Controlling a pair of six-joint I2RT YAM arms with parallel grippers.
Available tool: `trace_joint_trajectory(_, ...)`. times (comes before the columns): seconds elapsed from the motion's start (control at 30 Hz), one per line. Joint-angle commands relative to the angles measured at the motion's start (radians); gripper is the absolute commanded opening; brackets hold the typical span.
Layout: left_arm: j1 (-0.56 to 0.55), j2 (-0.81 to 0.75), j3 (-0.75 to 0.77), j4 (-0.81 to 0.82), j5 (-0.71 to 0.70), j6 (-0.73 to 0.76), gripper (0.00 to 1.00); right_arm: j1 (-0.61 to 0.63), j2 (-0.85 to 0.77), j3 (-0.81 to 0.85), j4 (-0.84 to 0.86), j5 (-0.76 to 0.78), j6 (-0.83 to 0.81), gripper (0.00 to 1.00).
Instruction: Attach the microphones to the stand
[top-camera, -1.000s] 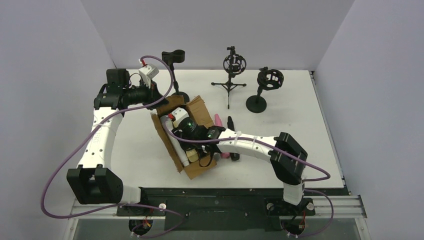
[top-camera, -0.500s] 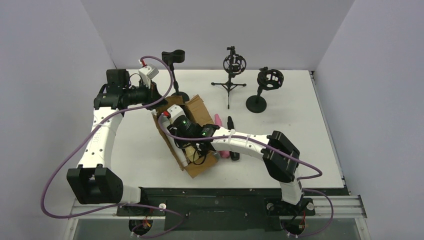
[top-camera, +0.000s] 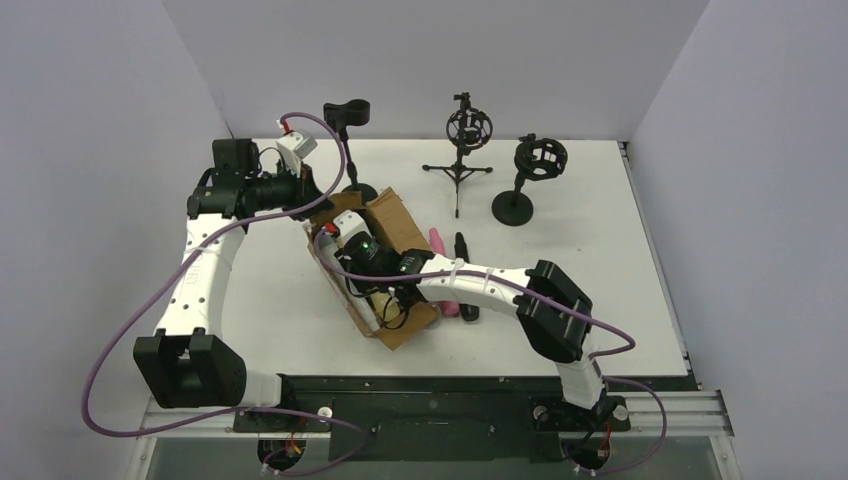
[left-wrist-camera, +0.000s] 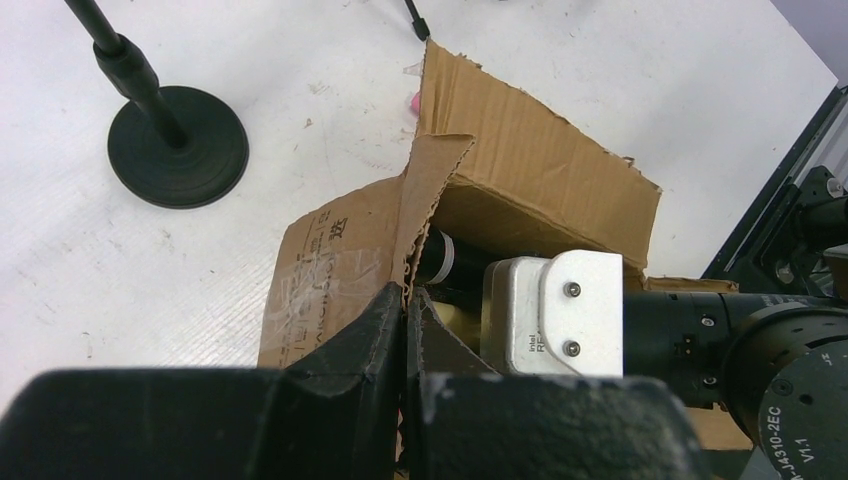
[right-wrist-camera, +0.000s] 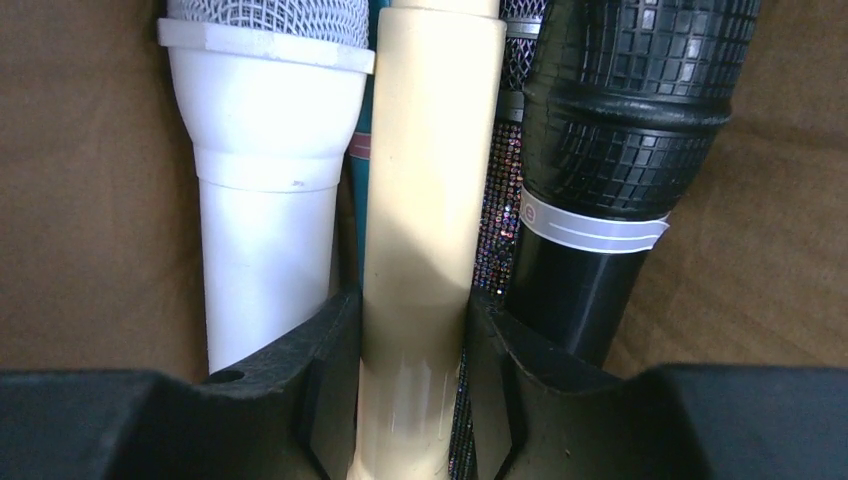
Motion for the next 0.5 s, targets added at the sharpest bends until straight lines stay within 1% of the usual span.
trace_joint_trajectory(0.0, -0.005, -0.018, 0.071, 0.061, 0.070, 0.012, 0.00, -0.016, -0.085, 0.000, -0.022, -0.043, 0.005, 0.00)
trace_joint_trajectory(0.1, -0.005, -0.010, 0.081, 0.053, 0.064, 0.019, 0.00, -0.057, -0.180, -0.023, 0.024, -0.175, 0.061, 0.00)
trace_joint_trajectory(0.23, -0.006, -0.006, 0.086, 0.049, 0.056, 0.025, 0.00, -0.076, -0.273, -0.053, 0.044, -0.237, 0.105, 0.00)
trace_joint_trajectory(0.37, -0.006, 0.000, 0.085, 0.046, 0.050, 0.033, 0.00, -0.085, -0.355, -0.085, 0.036, -0.264, 0.112, 0.00)
trace_joint_trajectory(0.47, -0.005, 0.000, 0.086, 0.045, 0.049, 0.038, 0.00, -0.112, -0.443, -0.147, 0.036, -0.235, 0.126, 0.00)
